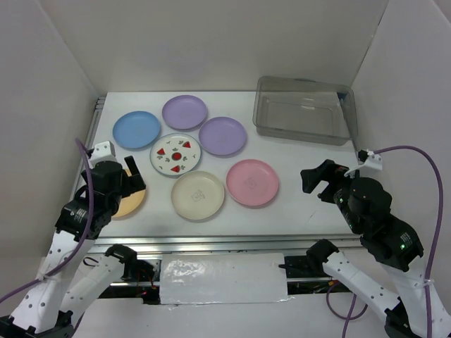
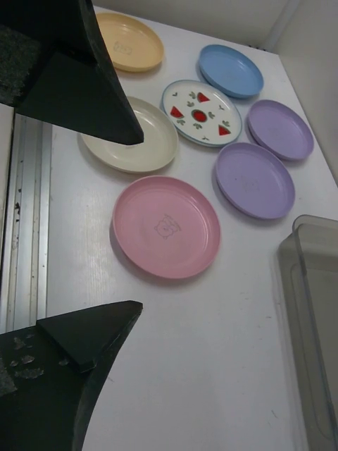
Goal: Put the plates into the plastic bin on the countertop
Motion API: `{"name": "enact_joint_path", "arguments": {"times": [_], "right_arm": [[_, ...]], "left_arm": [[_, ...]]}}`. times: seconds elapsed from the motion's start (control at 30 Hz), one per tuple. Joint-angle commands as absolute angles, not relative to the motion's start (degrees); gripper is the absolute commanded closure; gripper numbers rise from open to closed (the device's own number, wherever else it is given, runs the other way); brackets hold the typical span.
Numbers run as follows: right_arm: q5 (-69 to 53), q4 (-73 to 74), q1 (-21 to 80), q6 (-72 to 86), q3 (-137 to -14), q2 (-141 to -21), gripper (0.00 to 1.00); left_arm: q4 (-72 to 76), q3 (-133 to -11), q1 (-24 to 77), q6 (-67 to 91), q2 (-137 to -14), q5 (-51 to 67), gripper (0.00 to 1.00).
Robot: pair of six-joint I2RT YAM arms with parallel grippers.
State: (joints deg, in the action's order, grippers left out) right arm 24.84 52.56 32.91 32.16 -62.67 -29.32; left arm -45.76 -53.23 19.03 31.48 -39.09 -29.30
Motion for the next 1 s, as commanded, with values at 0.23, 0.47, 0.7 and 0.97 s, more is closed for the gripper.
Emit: {"name": "enact_joint_path", "arguments": {"times": [0.23, 0.47, 0.7, 0.97], "right_arm": [[23.9, 52.6, 33.5, 31.6, -65.2, -28.5, 0.00], [8.6, 39.8, 33.5, 30.1, -62.3, -38.1, 0.00], [-1.1, 16.2, 37.9, 35.9, -67.7, -71.6, 0.00], [2.5, 17.8, 40.3, 40.8, -90.9, -107.2, 0.00]], "left_arm": [[-43.9, -54.1, 18.7, 30.8, -38.1, -29.7, 0.01], [-44.5, -54.4, 17.8, 31.6, -37.9, -30.8, 0.01], [-44.4, -54.6, 16.6, 31.4, -37.0, -30.8, 0.01], [-43.9, -54.2, 16.9, 30.4, -38.1, -28.9, 0.01]]}}
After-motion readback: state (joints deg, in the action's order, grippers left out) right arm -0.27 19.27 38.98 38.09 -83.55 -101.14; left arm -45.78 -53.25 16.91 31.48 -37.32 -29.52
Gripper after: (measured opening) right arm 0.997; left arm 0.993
